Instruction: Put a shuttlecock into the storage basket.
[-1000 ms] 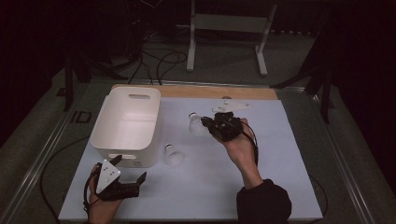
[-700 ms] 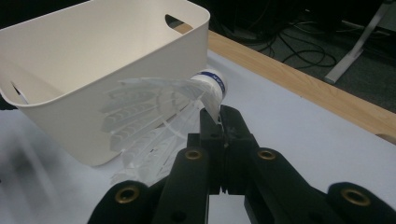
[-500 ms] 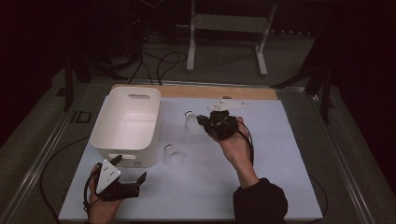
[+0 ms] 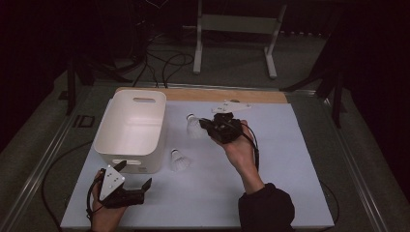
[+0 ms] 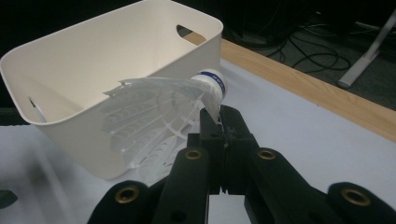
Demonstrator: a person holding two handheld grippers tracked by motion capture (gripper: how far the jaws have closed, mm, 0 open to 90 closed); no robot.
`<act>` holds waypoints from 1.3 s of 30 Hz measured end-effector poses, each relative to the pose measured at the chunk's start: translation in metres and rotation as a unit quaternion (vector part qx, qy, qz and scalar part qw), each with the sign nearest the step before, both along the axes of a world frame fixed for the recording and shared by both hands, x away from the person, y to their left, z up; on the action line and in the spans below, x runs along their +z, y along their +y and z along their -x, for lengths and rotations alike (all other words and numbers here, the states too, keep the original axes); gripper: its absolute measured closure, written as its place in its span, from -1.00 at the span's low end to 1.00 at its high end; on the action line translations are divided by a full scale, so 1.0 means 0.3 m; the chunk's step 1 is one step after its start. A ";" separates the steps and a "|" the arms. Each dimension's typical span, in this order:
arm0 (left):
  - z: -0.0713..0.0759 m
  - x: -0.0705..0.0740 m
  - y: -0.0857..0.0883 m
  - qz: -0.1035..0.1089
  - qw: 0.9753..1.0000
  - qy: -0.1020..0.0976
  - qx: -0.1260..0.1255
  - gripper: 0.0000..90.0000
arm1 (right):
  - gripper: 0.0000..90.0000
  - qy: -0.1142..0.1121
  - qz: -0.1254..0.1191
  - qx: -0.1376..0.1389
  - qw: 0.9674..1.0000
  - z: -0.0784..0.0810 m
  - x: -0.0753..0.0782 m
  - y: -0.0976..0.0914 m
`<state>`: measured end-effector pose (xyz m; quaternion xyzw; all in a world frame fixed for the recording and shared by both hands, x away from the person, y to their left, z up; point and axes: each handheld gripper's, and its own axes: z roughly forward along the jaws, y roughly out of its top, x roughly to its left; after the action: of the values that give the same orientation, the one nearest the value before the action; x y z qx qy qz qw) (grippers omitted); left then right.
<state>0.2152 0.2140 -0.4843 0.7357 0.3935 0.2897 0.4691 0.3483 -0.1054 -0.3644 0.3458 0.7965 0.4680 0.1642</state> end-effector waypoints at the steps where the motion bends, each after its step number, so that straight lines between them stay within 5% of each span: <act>1: 0.000 0.000 0.000 0.000 1.000 0.000 0.000 -1.00 | 0.98 0.000 -0.001 0.002 1.000 -0.001 0.000 0.002; 39: 0.000 0.000 0.000 0.001 1.000 -0.001 0.000 -1.00 | 0.97 -0.011 -0.003 0.018 1.000 -0.001 0.015 0.116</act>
<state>0.2152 0.2139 -0.4844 0.7350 0.3930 0.2901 0.4702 0.3485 -0.0705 -0.3599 0.3265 0.7993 0.4774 0.1632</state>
